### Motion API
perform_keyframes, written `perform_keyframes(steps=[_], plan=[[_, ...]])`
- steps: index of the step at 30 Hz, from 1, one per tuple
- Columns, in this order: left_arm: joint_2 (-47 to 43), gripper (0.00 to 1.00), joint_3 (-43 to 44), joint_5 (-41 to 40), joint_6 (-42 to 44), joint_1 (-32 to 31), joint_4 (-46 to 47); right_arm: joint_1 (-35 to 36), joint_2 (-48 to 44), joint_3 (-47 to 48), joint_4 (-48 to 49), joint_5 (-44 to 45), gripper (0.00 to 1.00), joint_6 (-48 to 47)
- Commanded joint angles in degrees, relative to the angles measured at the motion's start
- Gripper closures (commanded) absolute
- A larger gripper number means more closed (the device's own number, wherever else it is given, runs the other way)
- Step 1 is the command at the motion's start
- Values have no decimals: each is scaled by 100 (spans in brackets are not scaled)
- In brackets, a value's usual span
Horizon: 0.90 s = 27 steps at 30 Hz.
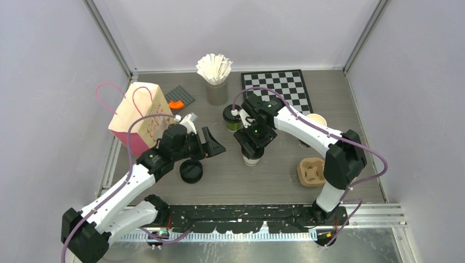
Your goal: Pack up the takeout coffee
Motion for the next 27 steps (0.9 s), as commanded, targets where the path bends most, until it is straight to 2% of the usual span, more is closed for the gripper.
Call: perform_keyframes(steps=[1, 10, 19, 27], plan=[[348, 21, 25, 80, -297, -21, 1042, -7, -390, -81, 172, -318, 6, -226], [1276, 25, 107, 416, -308, -20, 1911, -5, -676, -284, 161, -459, 6, -431], [2348, 32, 10, 1324, -742, -21, 3343, -5, -689, -458, 387, -588, 6, -480], [3136, 31, -253, 1947, -1172, -21, 4769, -6, -788, -601, 567, -553, 6, -493]])
